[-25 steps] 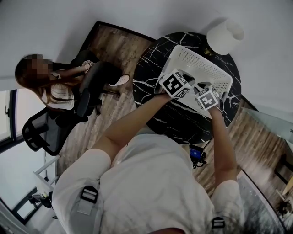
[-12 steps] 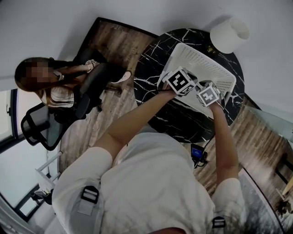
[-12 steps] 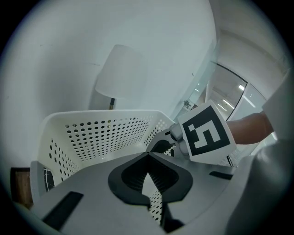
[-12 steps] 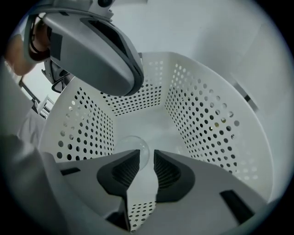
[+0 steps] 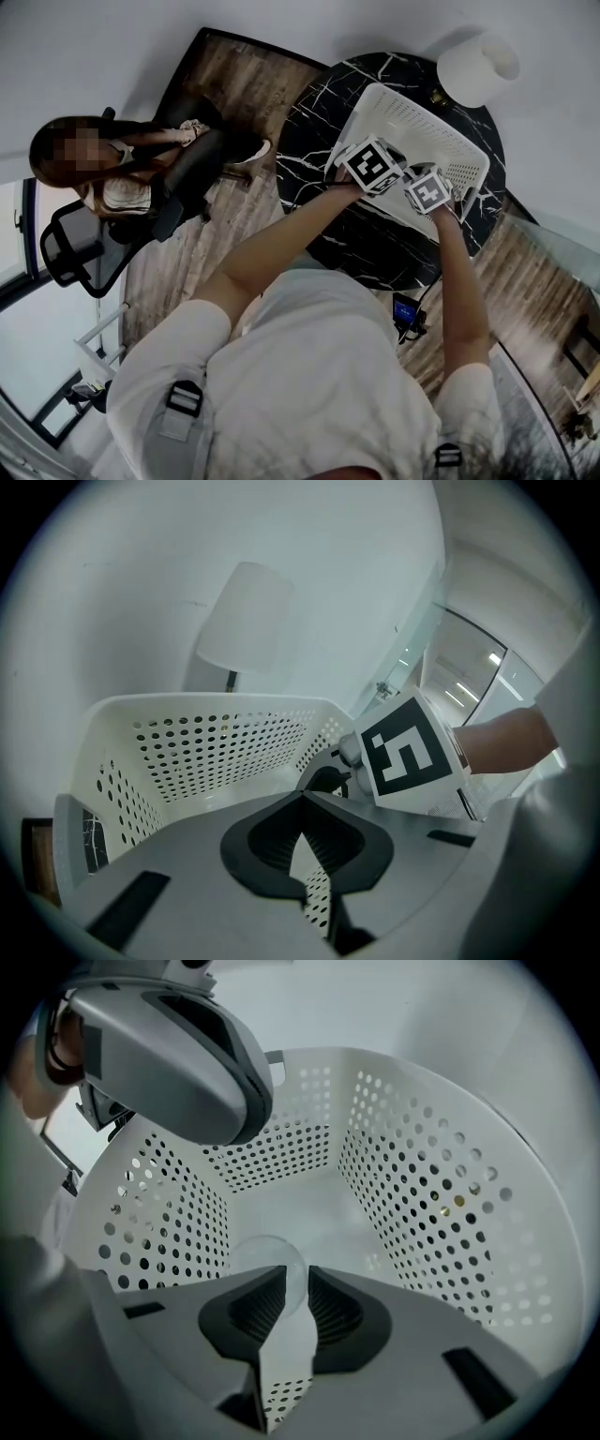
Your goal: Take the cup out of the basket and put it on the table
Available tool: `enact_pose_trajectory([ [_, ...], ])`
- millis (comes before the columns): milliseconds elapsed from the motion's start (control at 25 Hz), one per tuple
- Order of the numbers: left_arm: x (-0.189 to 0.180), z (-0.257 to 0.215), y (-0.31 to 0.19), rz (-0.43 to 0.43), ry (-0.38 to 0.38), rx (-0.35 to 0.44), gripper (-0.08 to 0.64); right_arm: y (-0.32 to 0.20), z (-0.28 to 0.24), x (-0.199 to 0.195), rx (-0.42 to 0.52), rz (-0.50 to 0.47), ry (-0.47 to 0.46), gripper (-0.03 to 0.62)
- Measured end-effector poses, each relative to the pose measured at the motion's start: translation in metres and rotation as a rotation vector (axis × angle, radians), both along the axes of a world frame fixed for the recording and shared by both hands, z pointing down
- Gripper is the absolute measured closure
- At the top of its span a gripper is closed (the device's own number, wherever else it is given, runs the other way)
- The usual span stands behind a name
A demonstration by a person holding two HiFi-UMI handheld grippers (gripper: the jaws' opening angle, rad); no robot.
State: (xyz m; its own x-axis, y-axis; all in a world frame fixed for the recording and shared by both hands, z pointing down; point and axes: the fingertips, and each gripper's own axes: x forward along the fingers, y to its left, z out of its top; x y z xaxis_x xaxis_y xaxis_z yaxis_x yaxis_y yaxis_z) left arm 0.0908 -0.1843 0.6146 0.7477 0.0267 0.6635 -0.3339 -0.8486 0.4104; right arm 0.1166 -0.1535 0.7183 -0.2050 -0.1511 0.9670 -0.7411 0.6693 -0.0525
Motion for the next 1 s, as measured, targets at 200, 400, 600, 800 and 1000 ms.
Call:
enact_pose_trajectory([
  [200,-0.003,0.003,0.0,-0.009,-0.001,-0.003,0.555,-0.01,0.0,-0.003,0.055,-0.034,0.0,0.56],
  [400,-0.003,0.0,0.001,-0.012,0.004,0.001,0.555,-0.01,-0.002,-0.004,0.075,-0.049,0.017,0.565],
  [600,-0.003,-0.005,0.004,-0.011,0.008,0.004,0.555,-0.009,-0.007,-0.002,0.092,-0.04,0.021,0.565],
  [800,-0.004,-0.009,0.008,-0.011,0.017,0.002,0.555,-0.01,-0.021,0.001,0.12,-0.013,0.011,0.566],
  [1000,-0.007,-0.021,0.008,-0.026,0.025,0.033,0.555,-0.009,-0.044,0.003,0.163,0.008,0.008,0.566],
])
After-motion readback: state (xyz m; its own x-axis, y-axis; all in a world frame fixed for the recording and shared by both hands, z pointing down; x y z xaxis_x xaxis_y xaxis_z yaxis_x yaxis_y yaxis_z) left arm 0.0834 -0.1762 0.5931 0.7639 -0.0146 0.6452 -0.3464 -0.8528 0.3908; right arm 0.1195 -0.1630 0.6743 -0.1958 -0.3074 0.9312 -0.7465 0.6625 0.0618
